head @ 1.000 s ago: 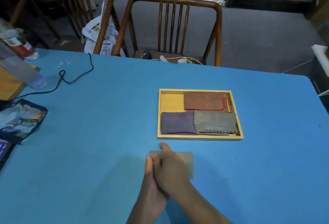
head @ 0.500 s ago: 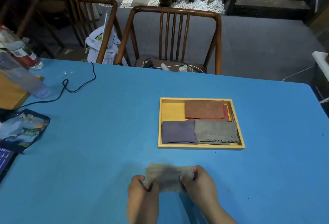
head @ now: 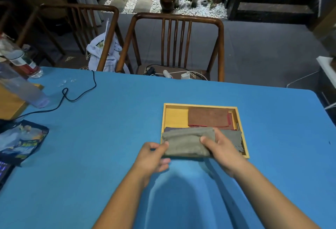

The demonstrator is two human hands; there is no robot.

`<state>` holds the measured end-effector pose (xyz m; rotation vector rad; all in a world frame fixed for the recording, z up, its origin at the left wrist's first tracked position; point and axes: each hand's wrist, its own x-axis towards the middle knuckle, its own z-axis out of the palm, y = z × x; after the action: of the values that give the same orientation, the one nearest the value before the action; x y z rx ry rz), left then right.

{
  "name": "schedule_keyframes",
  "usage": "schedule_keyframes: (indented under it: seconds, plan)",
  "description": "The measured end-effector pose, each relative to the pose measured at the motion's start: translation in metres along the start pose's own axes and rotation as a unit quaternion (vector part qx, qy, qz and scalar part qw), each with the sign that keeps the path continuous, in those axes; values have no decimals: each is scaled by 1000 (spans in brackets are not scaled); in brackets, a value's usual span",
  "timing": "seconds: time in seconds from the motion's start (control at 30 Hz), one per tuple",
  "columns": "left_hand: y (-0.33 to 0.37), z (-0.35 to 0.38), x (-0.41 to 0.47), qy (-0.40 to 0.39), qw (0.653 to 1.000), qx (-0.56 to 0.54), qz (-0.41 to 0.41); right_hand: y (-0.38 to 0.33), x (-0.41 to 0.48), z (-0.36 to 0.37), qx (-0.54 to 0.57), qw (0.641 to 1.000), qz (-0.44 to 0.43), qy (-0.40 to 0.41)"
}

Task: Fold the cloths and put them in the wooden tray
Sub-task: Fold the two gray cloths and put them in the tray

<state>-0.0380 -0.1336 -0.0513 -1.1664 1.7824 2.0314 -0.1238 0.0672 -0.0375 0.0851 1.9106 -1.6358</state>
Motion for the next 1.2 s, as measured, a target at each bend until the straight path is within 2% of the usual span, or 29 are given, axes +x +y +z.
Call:
schedule_keyframes:
  seconds: [0.07,0.17,0.27,0.33,0.43,0.47,0.5,0.6,0.63,0.7,0.83,0.97,1.03,1.1,1.2]
  plan:
    - [30,2,11,38,999,30,22,-15,27,-5,38,999,-6,10]
    - [66,8,27,90,986,103,96,-26,66,-8,52,998,-1,30]
    - [82,20,52,168,936,255,175,-32,104,-8,78,995,23,62]
    - [84,31,74,155,916,312,201,-33,127,-4,93,990,51,96]
    - [76,42,100,114,900,364,209,-29,153,3,-49,983,51,171]
    - [70,44,107,105,881,397,234,-29,157,6,-119,973,48,194]
    - [64,46,112,101,844,451,274,-29,159,7,-186,960,45,205]
    - [50,50,124,82,665,628,396,-29,160,4,-352,911,38,212]
    - [48,50,127,70,624,662,409,-30,159,3,-396,891,43,218]
    - [46,51,132,54,592,697,401,-28,155,0,-451,861,49,231]
    - [43,48,136,44,583,716,382,-23,151,-2,-445,862,29,242]
    - [39,46,131,10,595,725,345,-23,152,-11,-370,895,61,242]
    - [40,44,127,-12,621,712,327,-23,149,-13,-359,900,72,238]
    - [46,42,117,-17,661,672,333,-29,141,-12,-398,883,62,242]
    - [55,34,88,36,705,589,393,-41,113,-11,-417,864,-49,278]
